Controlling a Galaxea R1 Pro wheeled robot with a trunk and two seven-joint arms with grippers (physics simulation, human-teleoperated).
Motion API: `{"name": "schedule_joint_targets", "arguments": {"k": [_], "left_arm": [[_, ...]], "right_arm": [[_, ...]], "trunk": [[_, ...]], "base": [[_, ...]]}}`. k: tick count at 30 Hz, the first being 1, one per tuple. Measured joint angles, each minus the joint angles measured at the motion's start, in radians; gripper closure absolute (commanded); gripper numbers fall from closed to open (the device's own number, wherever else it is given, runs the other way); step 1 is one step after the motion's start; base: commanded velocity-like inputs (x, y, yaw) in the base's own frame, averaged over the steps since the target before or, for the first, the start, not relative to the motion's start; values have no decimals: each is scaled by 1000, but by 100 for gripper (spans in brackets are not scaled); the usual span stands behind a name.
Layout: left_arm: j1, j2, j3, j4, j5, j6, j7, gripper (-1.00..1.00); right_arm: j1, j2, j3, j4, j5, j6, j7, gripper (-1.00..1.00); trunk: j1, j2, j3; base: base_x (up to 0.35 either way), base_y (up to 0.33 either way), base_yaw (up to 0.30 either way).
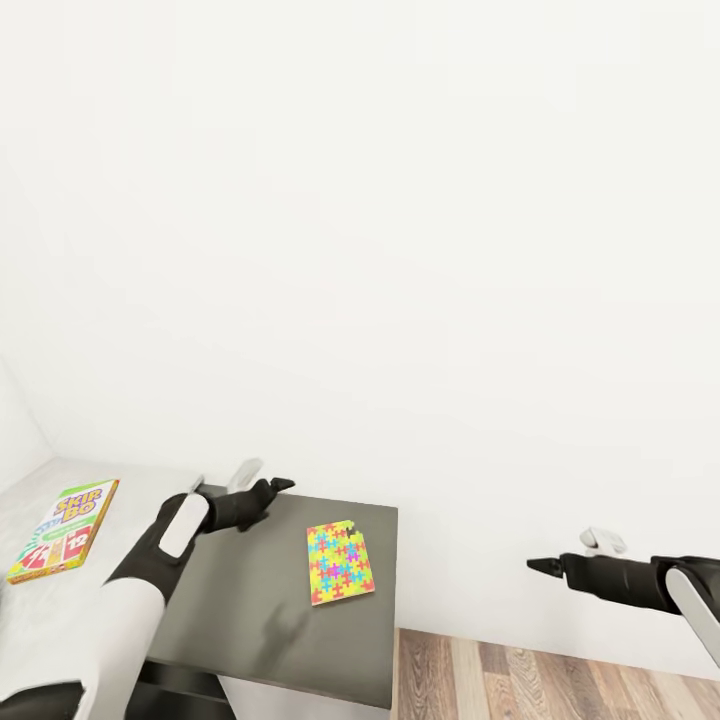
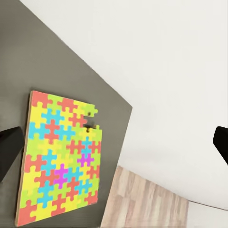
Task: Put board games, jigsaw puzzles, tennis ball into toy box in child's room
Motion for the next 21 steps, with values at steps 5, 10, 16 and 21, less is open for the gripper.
{"name": "schedule_joint_targets", "arguments": {"k": [5,10,16,21], "left_arm": [[-7,-2,-38,16,-16,-26,0,-100],[-10,-3,-54,23,-21,-38,0,-100],[-15,-3,-61,55,-25,-46,1,-100],[-25,-2,-63,88,-25,-56,1,-100]], "right_arm": [[-1,0,-1,16,0,-2,-1,-100],[-1,0,-2,16,-3,0,1,-100],[0,0,-2,-12,-6,8,2,-100],[0,0,-2,-18,-6,11,3,-100]], "trunk": [[0,0,0],[0,0,0],[0,0,4],[0,0,9]], "base": [[0,0,0],[0,0,-12],[0,0,-144],[0,0,-138]]}}
